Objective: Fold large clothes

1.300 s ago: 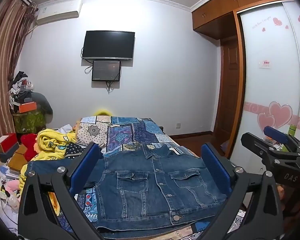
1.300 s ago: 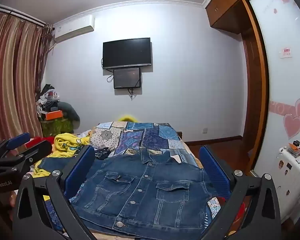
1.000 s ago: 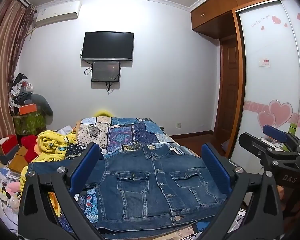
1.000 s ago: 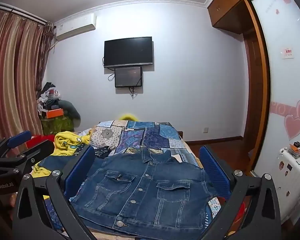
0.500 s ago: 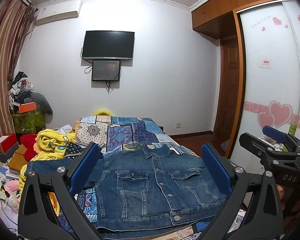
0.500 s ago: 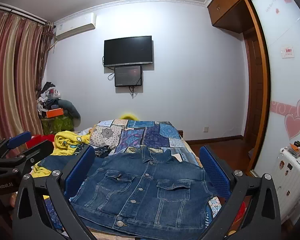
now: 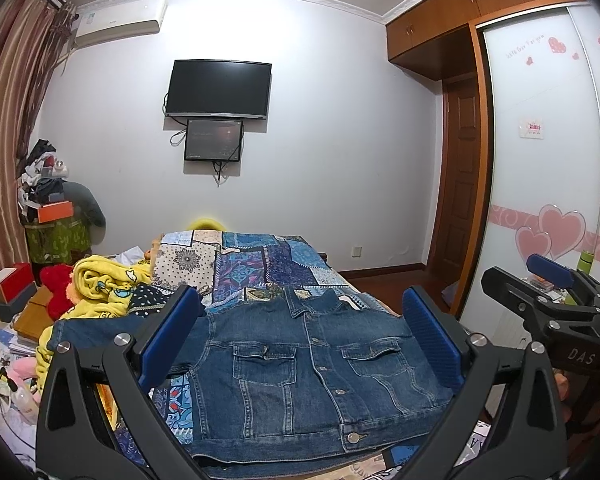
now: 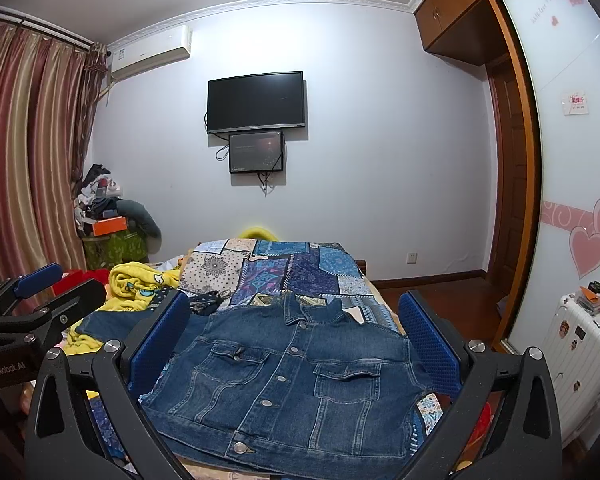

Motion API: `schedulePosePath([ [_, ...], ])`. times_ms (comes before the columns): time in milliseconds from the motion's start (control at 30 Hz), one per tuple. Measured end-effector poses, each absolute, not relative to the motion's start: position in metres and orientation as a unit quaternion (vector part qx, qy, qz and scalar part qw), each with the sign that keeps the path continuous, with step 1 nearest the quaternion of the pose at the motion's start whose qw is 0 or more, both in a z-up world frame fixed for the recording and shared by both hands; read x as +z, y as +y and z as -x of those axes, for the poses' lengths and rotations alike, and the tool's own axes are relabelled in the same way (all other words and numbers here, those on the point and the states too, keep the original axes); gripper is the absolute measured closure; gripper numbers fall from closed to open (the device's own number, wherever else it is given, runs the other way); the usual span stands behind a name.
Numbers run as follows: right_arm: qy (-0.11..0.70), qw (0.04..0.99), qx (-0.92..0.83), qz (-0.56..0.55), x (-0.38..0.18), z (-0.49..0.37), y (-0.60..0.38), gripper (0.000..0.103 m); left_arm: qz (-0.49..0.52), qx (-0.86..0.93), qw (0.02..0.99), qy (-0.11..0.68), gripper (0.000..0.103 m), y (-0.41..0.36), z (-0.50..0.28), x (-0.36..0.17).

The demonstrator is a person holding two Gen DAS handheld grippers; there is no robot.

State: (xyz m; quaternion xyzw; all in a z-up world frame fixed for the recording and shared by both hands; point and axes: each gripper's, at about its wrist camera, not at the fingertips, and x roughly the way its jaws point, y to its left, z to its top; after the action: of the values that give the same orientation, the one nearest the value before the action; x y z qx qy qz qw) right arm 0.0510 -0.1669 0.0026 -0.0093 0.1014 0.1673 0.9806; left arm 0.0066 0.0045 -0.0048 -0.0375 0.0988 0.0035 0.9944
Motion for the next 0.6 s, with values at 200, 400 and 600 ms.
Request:
schedulePosePath([
  [200, 0.104, 0.981, 0.165, 0.008, 0.0027, -0.0527, -0.1677, 0.000, 0.040, 0.004, 0.994, 0.100, 0.001, 0.0056, -0.0081, -0.0065],
  [400, 0.107, 0.980, 0.166, 0.008, 0.0037, -0.0546, -0.1664, 0.000, 0.038, 0.003, 0.994, 0.103, 0.001, 0.0056, -0.0090, -0.0080],
  [600, 0.107, 0.980, 0.166, 0.008, 0.0033, -0.0547, -0.1652, 0.000, 0.039, 0.002, 0.994, 0.103, 0.001, 0.0063, -0.0090, -0.0084],
])
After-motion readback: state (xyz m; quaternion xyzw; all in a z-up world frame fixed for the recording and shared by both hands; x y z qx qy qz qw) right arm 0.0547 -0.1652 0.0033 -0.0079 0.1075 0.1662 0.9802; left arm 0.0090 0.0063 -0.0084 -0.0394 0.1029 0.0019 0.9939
